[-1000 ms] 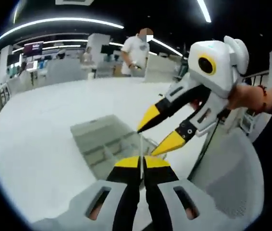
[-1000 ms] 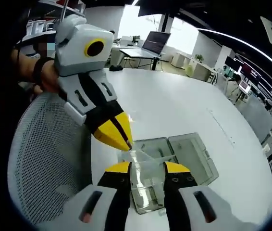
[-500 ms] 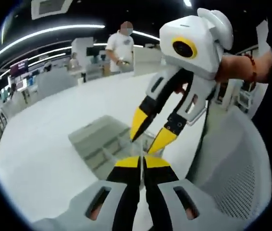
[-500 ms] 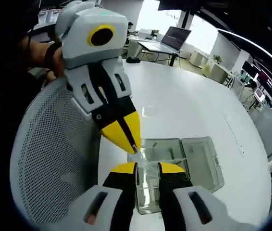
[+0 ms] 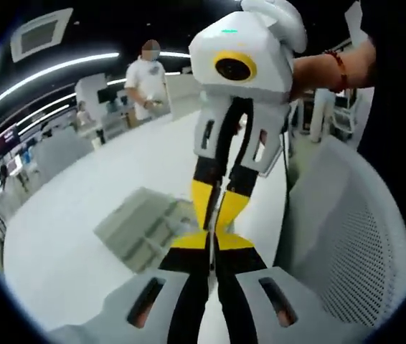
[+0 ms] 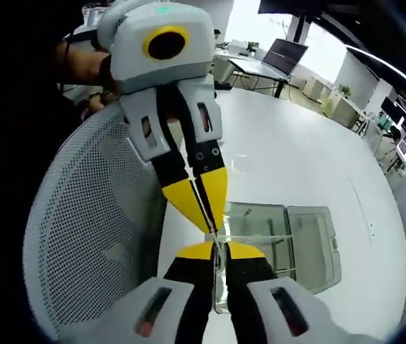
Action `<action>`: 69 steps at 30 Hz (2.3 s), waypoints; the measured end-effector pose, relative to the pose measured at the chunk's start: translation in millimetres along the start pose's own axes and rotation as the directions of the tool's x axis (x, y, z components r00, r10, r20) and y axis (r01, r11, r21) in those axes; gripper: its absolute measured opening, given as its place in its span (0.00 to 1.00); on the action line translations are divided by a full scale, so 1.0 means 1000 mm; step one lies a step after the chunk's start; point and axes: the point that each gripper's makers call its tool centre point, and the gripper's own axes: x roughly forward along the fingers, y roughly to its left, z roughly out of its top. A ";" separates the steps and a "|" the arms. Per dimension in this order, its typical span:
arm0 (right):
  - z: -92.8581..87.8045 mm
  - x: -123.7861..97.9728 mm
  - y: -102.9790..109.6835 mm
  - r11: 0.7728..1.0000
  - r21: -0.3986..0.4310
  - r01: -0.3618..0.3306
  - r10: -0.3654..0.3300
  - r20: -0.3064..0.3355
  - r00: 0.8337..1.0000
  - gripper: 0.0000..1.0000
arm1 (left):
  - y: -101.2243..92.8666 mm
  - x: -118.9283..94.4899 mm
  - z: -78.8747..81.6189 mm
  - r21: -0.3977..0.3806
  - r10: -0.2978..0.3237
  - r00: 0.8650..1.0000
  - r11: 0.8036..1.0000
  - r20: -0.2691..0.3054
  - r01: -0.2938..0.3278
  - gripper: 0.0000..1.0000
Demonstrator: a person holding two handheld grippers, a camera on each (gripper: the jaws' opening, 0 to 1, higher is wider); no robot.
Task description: Insert the divider into the dual guide fixture by aligning both edges with the guide slots and pushing it downward to the bottom, including one-sided entry, uneven engagement, binding, and posture correction.
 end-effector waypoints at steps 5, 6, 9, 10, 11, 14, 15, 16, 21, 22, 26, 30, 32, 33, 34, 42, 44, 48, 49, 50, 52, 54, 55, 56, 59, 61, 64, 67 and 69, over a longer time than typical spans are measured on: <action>0.001 -0.002 0.002 1.000 -0.022 -0.005 0.005 -0.013 1.000 0.00 | 0.004 -0.002 0.001 -0.011 0.008 1.000 1.000 0.017 -0.007 0.00; 0.001 -0.002 0.002 1.000 -0.026 -0.005 0.005 -0.015 1.000 0.00 | 0.004 -0.002 0.001 -0.014 0.008 1.000 1.000 0.019 -0.008 0.01; 0.002 -0.003 0.003 0.999 -0.031 -0.009 0.009 -0.022 1.000 0.00 | 0.005 -0.002 -0.001 -0.024 0.008 1.000 1.000 0.027 -0.007 0.01; 0.002 -0.004 0.003 0.999 -0.031 -0.015 0.015 -0.025 1.000 0.00 | 0.005 -0.002 -0.002 -0.031 0.009 0.999 0.999 0.032 -0.008 0.01; 0.003 -0.004 0.003 0.999 -0.028 -0.020 0.019 -0.026 0.999 0.00 | 0.005 -0.002 -0.002 -0.034 0.009 0.999 0.999 0.035 -0.007 0.01; 0.004 -0.005 0.004 0.999 -0.030 -0.033 0.032 -0.029 0.999 0.00 | 0.006 -0.001 -0.003 -0.051 0.016 0.999 0.999 0.042 -0.014 0.02; 0.004 -0.005 0.005 0.999 -0.025 -0.042 0.041 -0.034 0.999 0.00 | 0.006 -0.001 -0.003 -0.055 0.014 0.999 0.998 0.045 -0.012 0.02; 0.002 -0.005 0.005 0.998 -0.022 -0.057 0.056 -0.043 0.998 0.00 | 0.005 -0.001 -0.003 -0.065 0.013 0.999 0.998 0.046 -0.010 0.02; 0.003 -0.004 0.002 0.997 0.010 -0.077 0.077 -0.055 0.996 0.00 | 0.009 -0.001 -0.002 -0.114 0.037 0.997 0.993 0.071 -0.028 0.04; 0.003 -0.003 0.001 0.997 0.010 -0.075 0.076 -0.057 0.996 0.00 | 0.009 -0.001 -0.003 -0.116 0.038 0.997 0.993 0.073 -0.029 0.05; 0.004 -0.001 -0.005 0.997 0.004 -0.073 0.073 -0.068 0.995 0.00 | 0.015 -0.003 -0.005 -0.135 0.071 0.995 0.989 0.075 -0.060 0.15; 0.002 0.000 -0.013 0.997 0.022 -0.077 0.078 -0.095 0.992 0.00 | 0.022 -0.008 -0.008 -0.175 0.102 0.991 0.981 0.085 -0.086 0.18; 0.002 0.000 -0.018 0.997 0.015 -0.075 0.076 -0.102 0.992 0.00 | 0.024 -0.009 -0.009 -0.184 0.119 0.990 0.978 0.082 -0.102 0.24; 0.002 0.000 -0.020 0.997 0.018 -0.074 0.075 -0.104 0.992 0.00 | 0.026 -0.010 -0.010 -0.183 0.134 0.988 0.976 0.080 -0.117 0.27; 0.002 0.000 -0.022 0.997 0.019 -0.075 0.077 -0.104 0.992 0.00 | 0.027 -0.011 -0.011 -0.180 0.144 0.987 0.975 0.076 -0.128 0.30; -0.003 -0.002 -0.032 0.994 0.066 -0.089 0.095 -0.098 0.991 0.00 | 0.031 -0.013 -0.014 -0.197 0.165 0.984 0.969 0.065 -0.149 0.32; -0.005 -0.002 -0.034 0.993 0.072 -0.095 0.102 -0.098 0.990 0.00 | 0.032 -0.013 -0.013 -0.195 0.167 0.984 0.969 0.069 -0.151 0.33; -0.006 -0.001 -0.039 0.990 0.095 -0.100 0.109 -0.090 0.990 0.00 | 0.032 -0.013 -0.014 -0.194 0.167 0.984 0.969 0.066 -0.151 0.40; -0.006 -0.001 -0.040 0.990 0.095 -0.101 0.110 -0.093 0.990 0.00 | 0.032 -0.013 -0.016 -0.187 0.167 0.984 0.970 0.059 -0.153 0.42; -0.007 -0.001 -0.041 0.990 0.096 -0.100 0.109 -0.093 0.990 0.00 | 0.032 -0.013 -0.017 -0.186 0.166 0.985 0.971 0.054 -0.154 0.42; -0.008 -0.001 -0.045 0.990 0.105 -0.097 0.107 -0.094 0.990 0.00 | 0.032 -0.013 -0.018 -0.192 0.166 0.985 0.969 0.050 -0.154 0.42; -0.009 0.000 -0.050 0.989 0.110 -0.095 0.106 -0.095 0.990 0.00 | 0.033 -0.013 -0.019 -0.212 0.172 0.983 0.965 0.057 -0.156 0.42; -0.009 0.000 -0.051 0.989 0.115 -0.094 0.105 -0.093 0.990 0.00 | 0.033 -0.013 -0.019 -0.216 0.173 0.983 0.964 0.054 -0.158 0.43; -0.009 0.001 -0.053 0.988 0.122 -0.094 0.106 -0.090 0.990 0.00 | 0.034 -0.013 -0.019 -0.217 0.177 0.983 0.963 0.053 -0.162 0.44; -0.009 0.004 -0.055 0.988 0.123 -0.091 0.103 -0.093 0.990 0.00 | 0.034 -0.012 -0.018 -0.220 0.181 0.982 0.962 0.059 -0.164 0.46; -0.010 0.005 -0.056 0.988 0.122 -0.091 0.104 -0.098 0.990 0.00 | 0.034 -0.011 -0.018 -0.225 0.180 0.982 0.961 0.063 -0.162 0.47; -0.010 0.006 -0.056 0.988 0.119 -0.099 0.111 -0.099 0.989 0.00 | 0.033 -0.012 -0.020 -0.232 0.176 0.983 0.960 0.059 -0.158 0.49; -0.013 0.006 -0.056 0.988 0.119 -0.098 0.111 -0.108 0.988 0.00 | 0.033 -0.015 -0.022 -0.242 0.176 0.983 0.957 0.057 -0.157 0.50; -0.017 0.006 -0.055 0.988 0.121 -0.097 0.111 -0.118 0.987 0.00 | 0.033 -0.016 -0.024 -0.250 0.179 0.982 0.955 0.055 -0.160 0.51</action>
